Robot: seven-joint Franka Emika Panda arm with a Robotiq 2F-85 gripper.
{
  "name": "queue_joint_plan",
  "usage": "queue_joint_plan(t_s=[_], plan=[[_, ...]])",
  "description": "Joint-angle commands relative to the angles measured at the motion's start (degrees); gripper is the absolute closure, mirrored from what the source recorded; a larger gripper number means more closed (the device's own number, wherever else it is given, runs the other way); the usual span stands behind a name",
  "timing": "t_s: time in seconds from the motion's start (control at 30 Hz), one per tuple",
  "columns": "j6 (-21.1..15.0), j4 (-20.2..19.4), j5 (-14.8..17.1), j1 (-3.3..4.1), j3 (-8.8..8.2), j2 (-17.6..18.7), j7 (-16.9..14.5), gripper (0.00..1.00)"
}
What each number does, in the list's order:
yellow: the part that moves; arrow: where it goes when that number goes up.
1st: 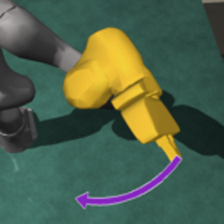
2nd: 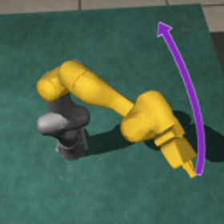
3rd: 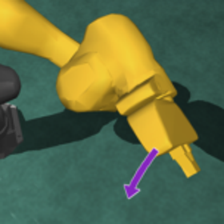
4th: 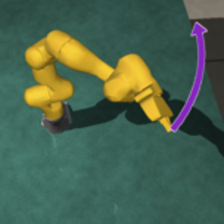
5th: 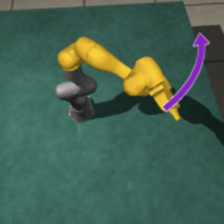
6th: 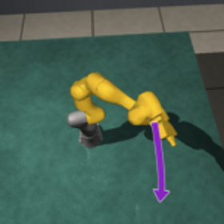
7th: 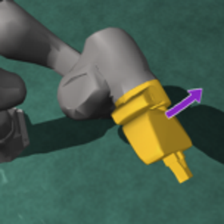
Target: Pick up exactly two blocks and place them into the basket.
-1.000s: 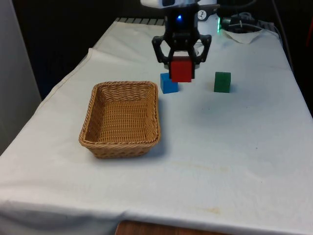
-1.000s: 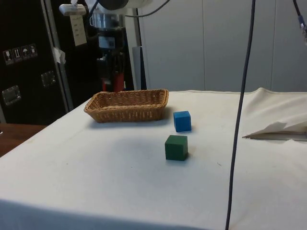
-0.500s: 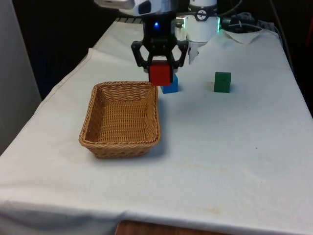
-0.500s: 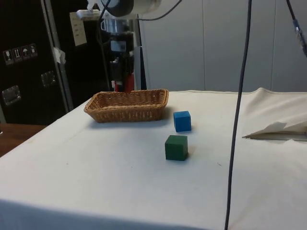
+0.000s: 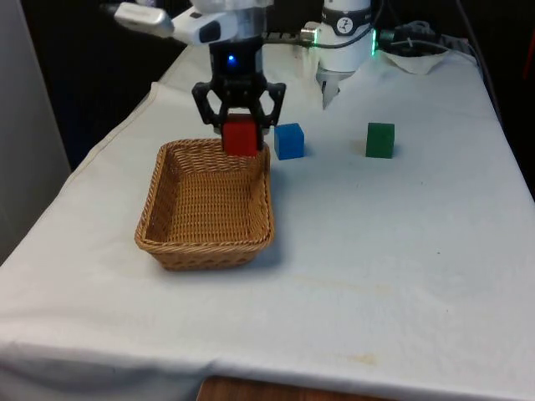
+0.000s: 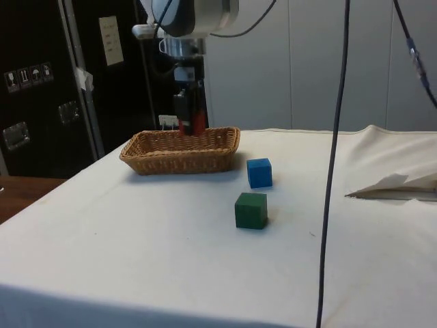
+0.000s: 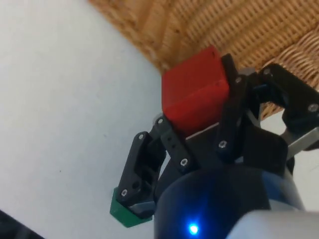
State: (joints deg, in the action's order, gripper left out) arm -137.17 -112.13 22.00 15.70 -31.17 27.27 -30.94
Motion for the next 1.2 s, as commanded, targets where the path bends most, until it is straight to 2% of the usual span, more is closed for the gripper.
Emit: queue_joint_plan(t_s=[0.0, 0.03, 0.27, 0.3, 0.33, 0.57, 0.6, 0.63, 0.73, 0.8, 0.83, 0.87, 0.9, 0.93, 0.97, 1.0, 1.07, 1.1, 1.17], plan=[[-0.1, 0.1, 0.4, -0.06, -0.29, 0.3, -0.7, 0.99], [-0.3, 0.3, 1.1, -0.92, 0.00, 0.8, -1.8, 0.99], [-0.7, 1.1, 4.8, -1.38, -2.06, 3.6, -6.9, 0.99], [-0.1, 1.0, 4.0, -0.63, -2.64, 3.3, -6.0, 0.99], [-0.8, 1.2, 5.4, -1.43, -2.23, 4.0, -7.5, 0.99], [-2.3, 1.4, 11.2, -1.72, -2.98, 7.6, -12.9, 0.99], [-2.0, 1.1, 10.7, -1.03, -3.61, 7.3, -12.3, 0.99], [-2.5, 1.5, 11.9, -1.72, -3.04, 8.0, -13.5, 0.99], [-2.6, 2.1, 14.3, -1.72, -3.50, 9.6, -15.3, 0.99], [-2.6, 2.3, 15.1, -1.72, -3.67, 10.1, -16.0, 0.90], [-2.5, 2.5, 15.6, -1.66, -3.78, 10.5, -16.4, 0.73], [-2.5, 2.6, 15.8, -1.72, -3.84, 10.7, -16.5, 0.63], [-2.4, 2.3, 15.4, -1.32, -4.18, 10.7, -16.1, 0.53], [-2.5, 2.6, 15.9, -1.72, -3.84, 10.8, -16.6, 0.53], [-2.5, 2.6, 16.0, -1.78, -3.84, 10.8, -16.7, 0.43], [-2.5, 2.6, 16.2, -1.78, -3.84, 10.9, -16.8, 0.28], [-2.5, 2.6, 16.3, -1.78, -3.84, 11.0, -16.9, 0.09], [-2.5, 2.6, 16.4, -1.78, -3.84, 11.0, -17.0, 0.02], [-2.5, 2.7, 16.5, -1.83, -3.84, 11.1, -17.1, 0.00]])
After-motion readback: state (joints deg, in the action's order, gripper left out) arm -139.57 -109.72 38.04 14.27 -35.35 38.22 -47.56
